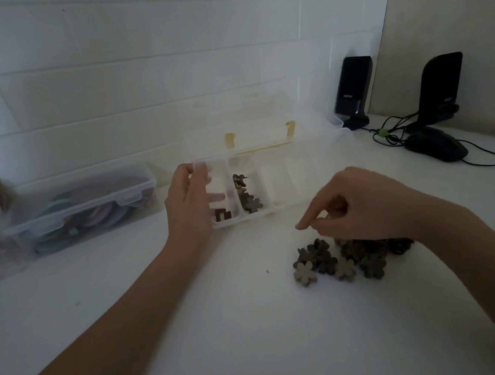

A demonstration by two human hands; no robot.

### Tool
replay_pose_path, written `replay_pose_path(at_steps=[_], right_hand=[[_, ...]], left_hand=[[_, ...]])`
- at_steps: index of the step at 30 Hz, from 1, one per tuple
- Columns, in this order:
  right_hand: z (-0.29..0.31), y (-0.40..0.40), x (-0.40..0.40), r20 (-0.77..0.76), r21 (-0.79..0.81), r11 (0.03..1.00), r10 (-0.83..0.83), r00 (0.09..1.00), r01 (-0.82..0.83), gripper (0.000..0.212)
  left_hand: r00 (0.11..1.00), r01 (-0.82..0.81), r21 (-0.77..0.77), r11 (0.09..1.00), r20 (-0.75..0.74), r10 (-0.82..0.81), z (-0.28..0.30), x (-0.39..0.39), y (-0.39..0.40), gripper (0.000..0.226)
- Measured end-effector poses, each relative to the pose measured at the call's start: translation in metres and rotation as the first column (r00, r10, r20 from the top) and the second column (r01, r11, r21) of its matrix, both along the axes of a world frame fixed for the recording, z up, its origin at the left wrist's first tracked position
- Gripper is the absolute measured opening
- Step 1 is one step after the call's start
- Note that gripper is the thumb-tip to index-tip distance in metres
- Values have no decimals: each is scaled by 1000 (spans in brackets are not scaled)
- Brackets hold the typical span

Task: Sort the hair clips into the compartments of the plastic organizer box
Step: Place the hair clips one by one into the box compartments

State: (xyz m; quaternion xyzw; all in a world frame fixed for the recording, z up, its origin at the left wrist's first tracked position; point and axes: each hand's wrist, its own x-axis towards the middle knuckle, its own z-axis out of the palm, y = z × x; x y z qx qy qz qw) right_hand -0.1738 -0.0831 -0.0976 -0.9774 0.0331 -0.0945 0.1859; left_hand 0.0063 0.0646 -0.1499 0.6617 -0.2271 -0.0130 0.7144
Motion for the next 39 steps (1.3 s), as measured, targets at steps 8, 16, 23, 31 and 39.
replay_pose_path(at_steps=[8, 16, 23, 31, 39], right_hand=[[-4, -13, 0, -266, 224, 974, 83, 960, -22, 9], [-3, -4, 5, 117, 355, 932, 39, 992, -78, 10], [-13, 13, 12, 328, 480, 873, -95, 940, -80, 13], [-18, 15, 16, 468, 338, 940, -121, 876, -50, 20], [-38, 29, 32, 479, -296, 948, 42, 877, 117, 17]], left_hand=[[1000, -1, 1, 1000, -6, 1, 2, -2, 0, 21], [999, 26, -5, 1000, 37, -26, 1, -3, 1, 21], [995, 70, -16, 997, 67, -69, 2, -8, 0, 17], [992, 99, -29, 995, 82, -96, 2, -12, -3, 20], [979, 142, -20, 990, 147, -138, 0, -20, -4, 15]])
